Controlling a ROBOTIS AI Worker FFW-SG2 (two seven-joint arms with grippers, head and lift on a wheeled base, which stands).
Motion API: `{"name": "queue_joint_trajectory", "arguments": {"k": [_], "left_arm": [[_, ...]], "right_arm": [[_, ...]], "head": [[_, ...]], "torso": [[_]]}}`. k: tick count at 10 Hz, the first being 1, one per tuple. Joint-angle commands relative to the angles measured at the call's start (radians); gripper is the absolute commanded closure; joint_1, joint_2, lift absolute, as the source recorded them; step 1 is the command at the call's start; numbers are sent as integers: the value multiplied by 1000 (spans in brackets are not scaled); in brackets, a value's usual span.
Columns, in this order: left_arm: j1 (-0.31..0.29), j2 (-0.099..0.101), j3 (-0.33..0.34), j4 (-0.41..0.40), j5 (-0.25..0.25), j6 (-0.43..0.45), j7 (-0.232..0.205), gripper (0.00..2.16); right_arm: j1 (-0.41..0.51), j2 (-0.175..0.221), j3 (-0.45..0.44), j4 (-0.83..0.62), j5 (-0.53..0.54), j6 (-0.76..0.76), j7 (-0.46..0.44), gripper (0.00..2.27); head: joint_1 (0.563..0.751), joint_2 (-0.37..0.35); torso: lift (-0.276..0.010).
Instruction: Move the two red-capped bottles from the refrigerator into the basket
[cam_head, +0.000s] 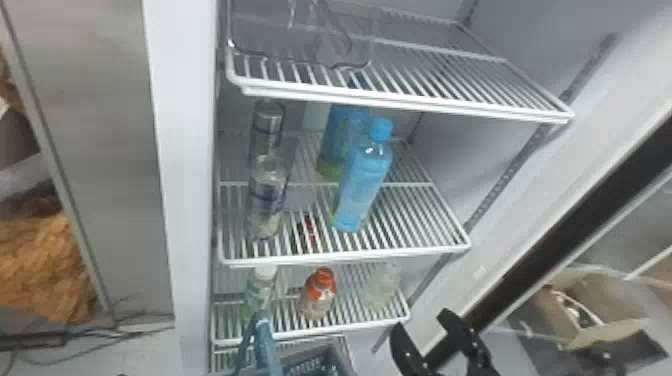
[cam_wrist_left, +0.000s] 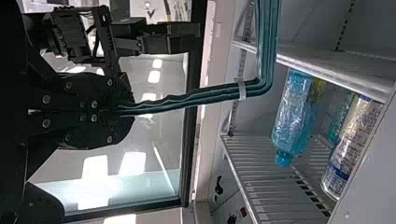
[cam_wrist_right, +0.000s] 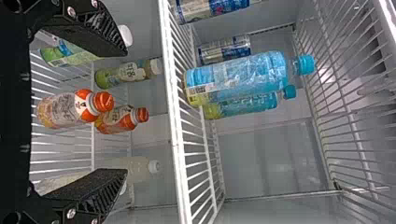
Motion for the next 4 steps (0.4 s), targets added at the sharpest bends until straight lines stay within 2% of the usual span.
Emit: {"name": "queue_joint_trajectory", "arguments": {"k": [1, 4], "left_arm": [[5, 0, 0, 0, 0, 0, 2, 1200], [10, 0, 0, 0, 0, 0, -1, 1200]], "right_arm": [[-1, 0, 0, 0, -1, 0, -1, 131], [-1, 0, 0, 0, 3, 0, -1, 130]], "head": [[695, -350], [695, -350]], "torso": [[0], [0]]}}
